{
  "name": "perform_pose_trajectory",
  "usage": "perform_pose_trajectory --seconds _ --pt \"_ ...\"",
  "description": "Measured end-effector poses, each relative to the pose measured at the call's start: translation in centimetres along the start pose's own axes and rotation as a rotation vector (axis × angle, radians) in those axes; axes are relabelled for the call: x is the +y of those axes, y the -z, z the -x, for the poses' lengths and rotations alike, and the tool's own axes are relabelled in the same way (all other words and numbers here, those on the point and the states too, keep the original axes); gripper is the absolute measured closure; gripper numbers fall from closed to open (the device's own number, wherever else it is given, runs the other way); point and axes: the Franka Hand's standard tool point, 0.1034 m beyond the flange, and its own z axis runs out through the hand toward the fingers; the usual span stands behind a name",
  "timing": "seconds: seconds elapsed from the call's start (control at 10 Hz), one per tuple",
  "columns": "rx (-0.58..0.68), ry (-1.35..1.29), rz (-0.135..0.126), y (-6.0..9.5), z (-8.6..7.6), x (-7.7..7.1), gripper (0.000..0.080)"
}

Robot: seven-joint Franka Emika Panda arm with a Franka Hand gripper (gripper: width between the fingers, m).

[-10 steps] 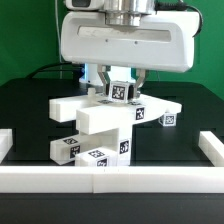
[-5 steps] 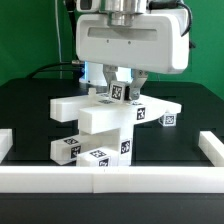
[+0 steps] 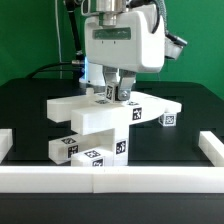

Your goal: Assemble chair

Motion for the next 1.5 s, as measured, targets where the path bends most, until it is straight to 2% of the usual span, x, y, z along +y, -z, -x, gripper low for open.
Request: perform_pose_trajectory --seconds 0.3,1.1,1.4,1.5 --pt "-0.003 -0.197 -0.003 -0.02 0.00 -0.02 0.0528" --pt "-0.050 -0.865 -0.032 -0.12 0.04 -0.22 0.0528" --pt "-0.064 -0.922 -0.032 -0.18 0.10 -0.19 0.0528" --pt "-0.063 -0.886 -0.031 -0.21 0.10 -0.15 0.0355"
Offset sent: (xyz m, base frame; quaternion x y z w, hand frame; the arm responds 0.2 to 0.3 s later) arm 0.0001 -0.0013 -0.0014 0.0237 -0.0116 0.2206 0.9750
